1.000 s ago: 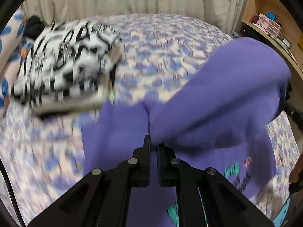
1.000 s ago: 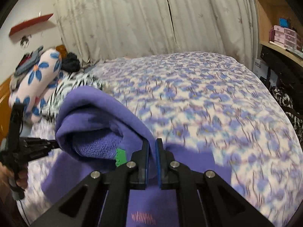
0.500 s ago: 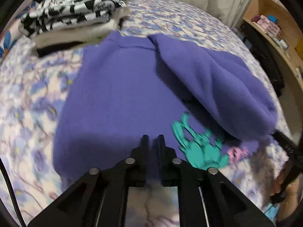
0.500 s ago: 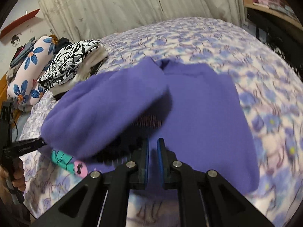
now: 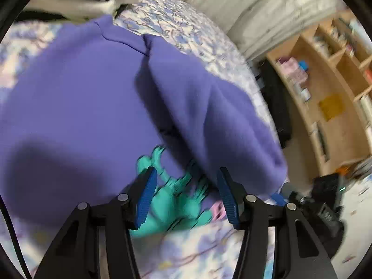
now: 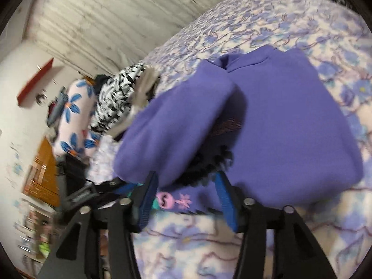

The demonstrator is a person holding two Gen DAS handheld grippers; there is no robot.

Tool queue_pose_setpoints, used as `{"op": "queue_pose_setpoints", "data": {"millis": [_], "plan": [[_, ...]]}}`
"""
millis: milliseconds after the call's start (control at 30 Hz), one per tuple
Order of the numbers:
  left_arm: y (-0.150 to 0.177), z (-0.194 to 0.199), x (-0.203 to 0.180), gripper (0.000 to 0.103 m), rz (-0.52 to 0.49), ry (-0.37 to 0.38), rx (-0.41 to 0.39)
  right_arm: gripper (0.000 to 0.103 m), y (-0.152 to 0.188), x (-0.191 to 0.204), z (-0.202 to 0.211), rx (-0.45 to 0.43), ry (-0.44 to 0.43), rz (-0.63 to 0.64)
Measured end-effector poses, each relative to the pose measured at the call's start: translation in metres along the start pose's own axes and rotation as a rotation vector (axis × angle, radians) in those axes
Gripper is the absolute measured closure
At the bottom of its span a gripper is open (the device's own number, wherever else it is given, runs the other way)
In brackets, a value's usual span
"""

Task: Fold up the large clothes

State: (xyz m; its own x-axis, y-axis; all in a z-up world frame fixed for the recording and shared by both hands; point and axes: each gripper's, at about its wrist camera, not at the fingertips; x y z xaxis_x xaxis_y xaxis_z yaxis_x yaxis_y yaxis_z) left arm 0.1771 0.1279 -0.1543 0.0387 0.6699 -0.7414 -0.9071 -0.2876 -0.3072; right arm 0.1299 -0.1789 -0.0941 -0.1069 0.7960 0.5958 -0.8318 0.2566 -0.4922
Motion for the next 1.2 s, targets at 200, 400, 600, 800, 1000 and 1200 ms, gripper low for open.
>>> {"op": "queue_pose_setpoints", "data": {"millis": [200, 400, 600, 800, 1000, 1200], "plan": [[-0.015, -0.024, 0.013, 0.048, 0.076, 0.193, -0.010, 0.046, -0.017, -0.013, -0.019, 0.001, -0.096, -0.093], [-0.020, -0.029, 0.014, 0.045, 0.089, 0.374, -0.010, 0.046, -0.027, -0.022, -0.027, -0.028, -0.185, -0.145], [-0.026, -0.027, 0.011, 0.043, 0.079, 0.417, -0.035, 0.046, -0.029, -0.019, -0.030, -0.057, -0.224, -0.147], [-0.036, -0.048, 0.005, 0.069, 0.107, 0.311, -0.055, 0.063, -0.030, -0.008, -0.036, -0.045, -0.149, -0.087], [-0.053, -0.032, -0.032, 0.088, 0.039, 0.096, -0.101, 0.088, -0.038, 0.013, -0.033, -0.046, -0.085, 0.005], [-0.041, -0.002, -0.078, 0.088, -0.107, -0.221, -0.084, 0.089, -0.017, 0.027, -0.024, -0.054, -0.027, 0.028]]}}
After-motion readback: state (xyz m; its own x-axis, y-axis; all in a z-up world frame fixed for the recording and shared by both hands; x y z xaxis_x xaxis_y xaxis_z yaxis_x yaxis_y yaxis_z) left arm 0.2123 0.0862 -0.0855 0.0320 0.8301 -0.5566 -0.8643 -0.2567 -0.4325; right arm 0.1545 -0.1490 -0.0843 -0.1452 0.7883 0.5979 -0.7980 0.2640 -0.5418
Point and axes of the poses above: each gripper's, at about its wrist camera, not at the fingertips, and z roughly against the way its jaws point, x to its left, y to its underside, and after that the axes turned 4 degrees about z, right-handed
